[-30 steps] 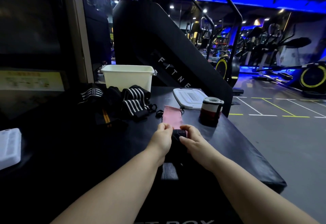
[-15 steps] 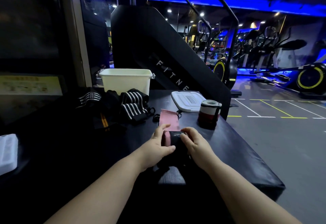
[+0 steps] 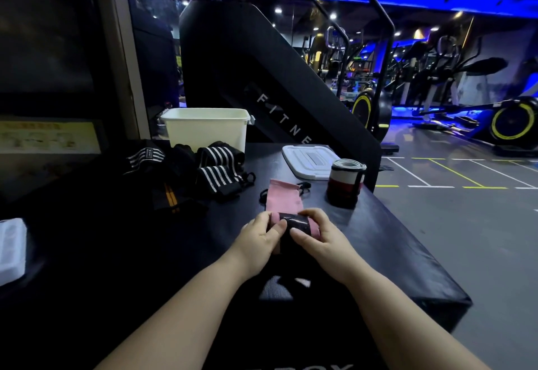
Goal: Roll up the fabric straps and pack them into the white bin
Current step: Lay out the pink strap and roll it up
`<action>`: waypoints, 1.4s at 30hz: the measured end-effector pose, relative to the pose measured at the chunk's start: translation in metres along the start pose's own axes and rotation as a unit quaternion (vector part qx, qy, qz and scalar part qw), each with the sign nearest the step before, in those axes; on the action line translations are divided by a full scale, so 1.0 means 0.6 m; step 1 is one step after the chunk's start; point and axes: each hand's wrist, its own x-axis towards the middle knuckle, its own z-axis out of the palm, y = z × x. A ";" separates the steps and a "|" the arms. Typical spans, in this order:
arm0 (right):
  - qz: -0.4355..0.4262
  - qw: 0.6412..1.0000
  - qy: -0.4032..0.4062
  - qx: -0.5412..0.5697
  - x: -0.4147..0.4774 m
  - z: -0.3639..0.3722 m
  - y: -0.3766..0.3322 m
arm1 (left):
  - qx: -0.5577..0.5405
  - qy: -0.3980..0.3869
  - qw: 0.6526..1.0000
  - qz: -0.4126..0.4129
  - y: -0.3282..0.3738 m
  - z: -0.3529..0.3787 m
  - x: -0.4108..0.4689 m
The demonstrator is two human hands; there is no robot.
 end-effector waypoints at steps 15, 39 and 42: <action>-0.015 0.998 0.039 -0.047 -0.010 0.001 -0.020 | 0.042 0.041 0.998 0.020 0.010 0.002 -0.008; 0.016 0.996 0.009 -0.084 -0.011 -0.002 -0.013 | 0.040 0.005 0.999 0.009 0.012 -0.005 -0.013; 0.018 0.997 0.007 -0.070 -0.007 -0.003 -0.010 | 0.037 -0.026 0.999 -0.009 0.010 -0.009 -0.009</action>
